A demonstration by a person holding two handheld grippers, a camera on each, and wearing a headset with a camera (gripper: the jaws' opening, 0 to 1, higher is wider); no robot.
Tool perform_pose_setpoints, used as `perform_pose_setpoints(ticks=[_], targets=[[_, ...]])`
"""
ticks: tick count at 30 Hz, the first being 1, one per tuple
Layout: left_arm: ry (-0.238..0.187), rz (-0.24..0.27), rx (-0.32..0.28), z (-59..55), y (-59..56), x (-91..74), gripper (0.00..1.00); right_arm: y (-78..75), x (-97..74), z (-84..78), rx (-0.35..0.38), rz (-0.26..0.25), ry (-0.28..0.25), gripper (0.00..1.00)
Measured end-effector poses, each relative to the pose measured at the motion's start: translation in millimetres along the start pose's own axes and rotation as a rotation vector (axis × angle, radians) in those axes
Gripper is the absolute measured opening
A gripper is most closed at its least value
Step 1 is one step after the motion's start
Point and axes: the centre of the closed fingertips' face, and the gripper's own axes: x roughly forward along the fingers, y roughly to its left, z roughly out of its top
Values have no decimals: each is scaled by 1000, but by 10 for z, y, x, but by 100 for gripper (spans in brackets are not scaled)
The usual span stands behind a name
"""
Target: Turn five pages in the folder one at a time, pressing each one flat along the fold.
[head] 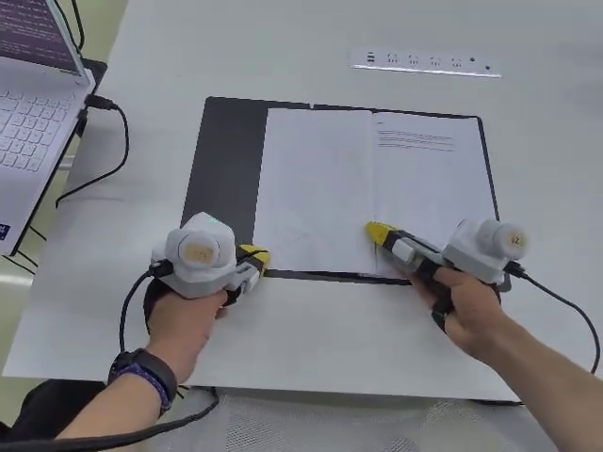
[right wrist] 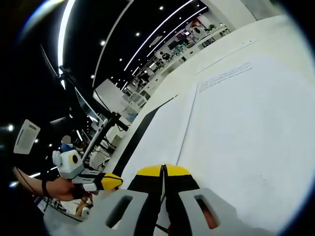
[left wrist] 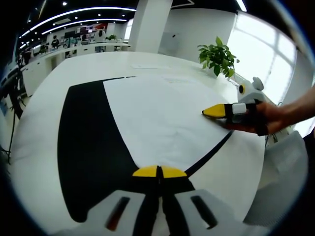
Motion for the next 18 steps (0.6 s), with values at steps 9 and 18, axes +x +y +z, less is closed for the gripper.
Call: perform_pose_setpoints(ticks=[9, 18], targets=[[4, -4, -13, 0, 1, 0, 0, 3, -124, -163, 9, 0, 20, 0], [-2, 3, -51, -3, 1, -5, 0, 2, -275, -353, 20, -7, 26, 0]])
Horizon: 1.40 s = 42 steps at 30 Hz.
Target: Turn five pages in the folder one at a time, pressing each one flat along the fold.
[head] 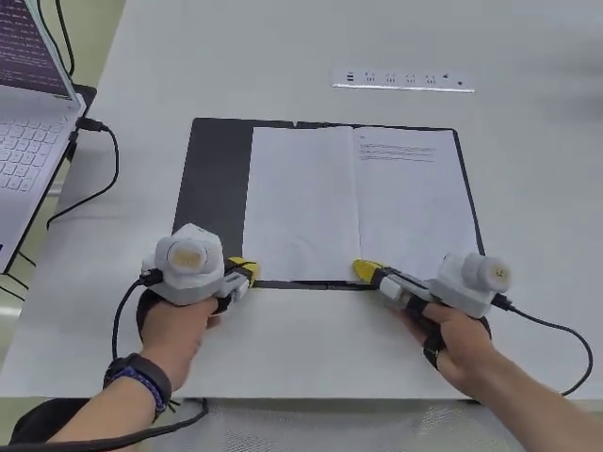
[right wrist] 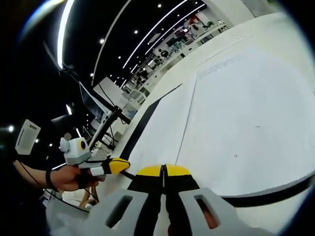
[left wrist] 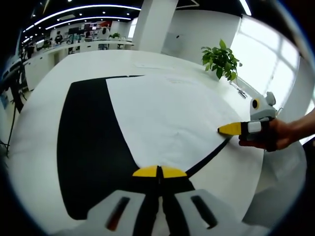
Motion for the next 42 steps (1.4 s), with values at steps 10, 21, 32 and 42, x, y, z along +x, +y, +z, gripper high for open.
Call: perform_pose_setpoints(ticks=[10, 21, 32, 42], targets=[[-38, 9, -85, 48, -6, -25, 4, 44, -78, -65, 7, -17, 7, 0], [-125, -5, -82, 323, -95, -227, 15, 90, -300, -24, -26, -23, 9, 8], [-214, -27, -5, 615, -330, -450, 40, 82, -634, 267, -162, -50, -25, 28], [-227, -52, 103, 797, -517, -621, 55, 15, -902, 360, -235, -79, -11, 39]])
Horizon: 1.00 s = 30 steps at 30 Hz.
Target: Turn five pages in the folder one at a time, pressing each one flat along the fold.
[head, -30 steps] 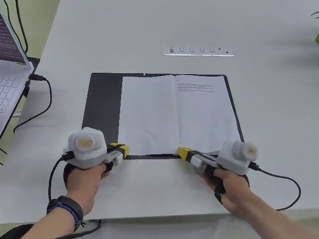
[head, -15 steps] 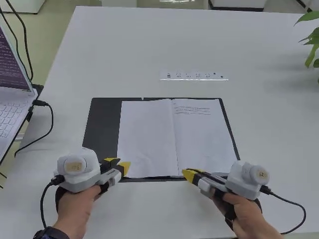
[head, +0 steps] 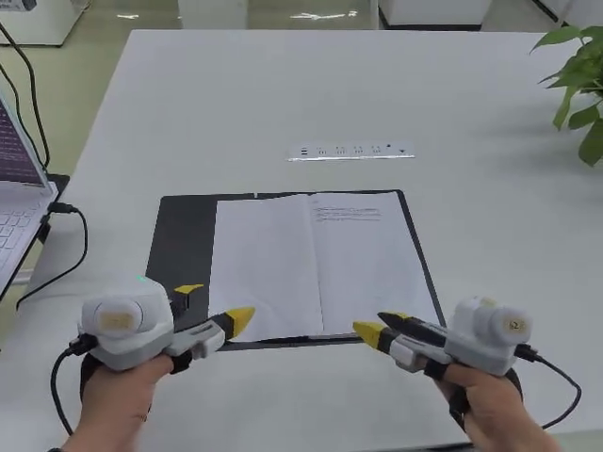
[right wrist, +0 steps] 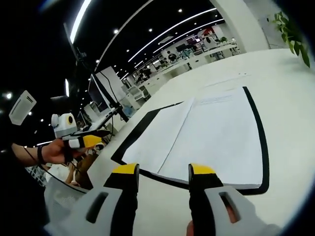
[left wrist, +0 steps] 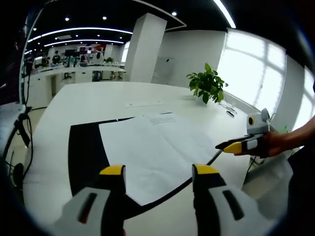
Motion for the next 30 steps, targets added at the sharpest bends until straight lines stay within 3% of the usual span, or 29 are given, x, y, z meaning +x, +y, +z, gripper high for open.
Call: perform_pose_setpoints(ticks=[2, 8, 13, 18, 22, 30], targets=[[12, 6, 40, 25, -3, -27, 59, -17, -67, 38, -15, -4, -1, 41], [9, 20, 89, 150, -11, -157, 63, -63, -276, 156, -67, -20, 2, 48], [10, 13, 122, 212, -80, -253, 67, -167, -498, 269, -101, -65, -11, 55], [24, 14, 136, 192, -108, -321, 71, -225, -697, 349, -110, -104, -40, 59], [34, 19, 147, 174, -125, -374, 73, -269, -843, 354, -139, -141, -30, 61], [53, 33, 134, 133, -175, -428, 74, -309, -1032, 378, -125, -180, -59, 65]])
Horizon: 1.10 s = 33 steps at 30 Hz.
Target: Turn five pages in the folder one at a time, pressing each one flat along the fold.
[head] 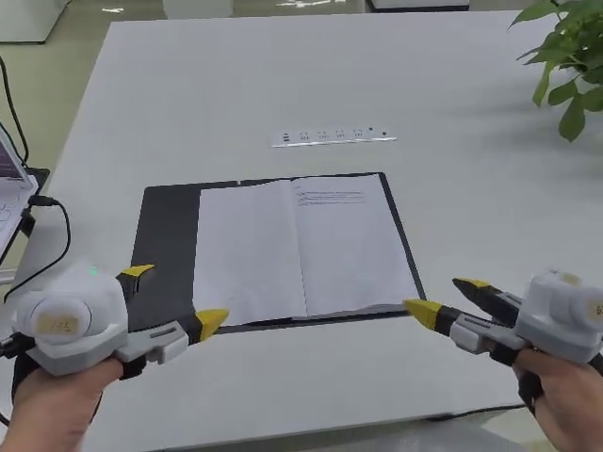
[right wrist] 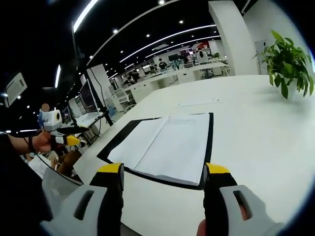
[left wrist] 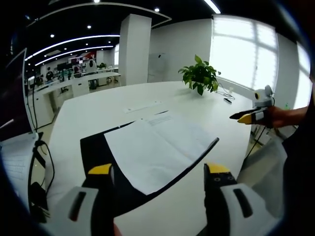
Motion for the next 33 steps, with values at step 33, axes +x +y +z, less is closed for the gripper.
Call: perform_pose_setpoints(ticks=[33], targets=[[60, -124, 53, 105, -641, 604, 69, -93, -198, -247, 91, 16, 6, 65]])
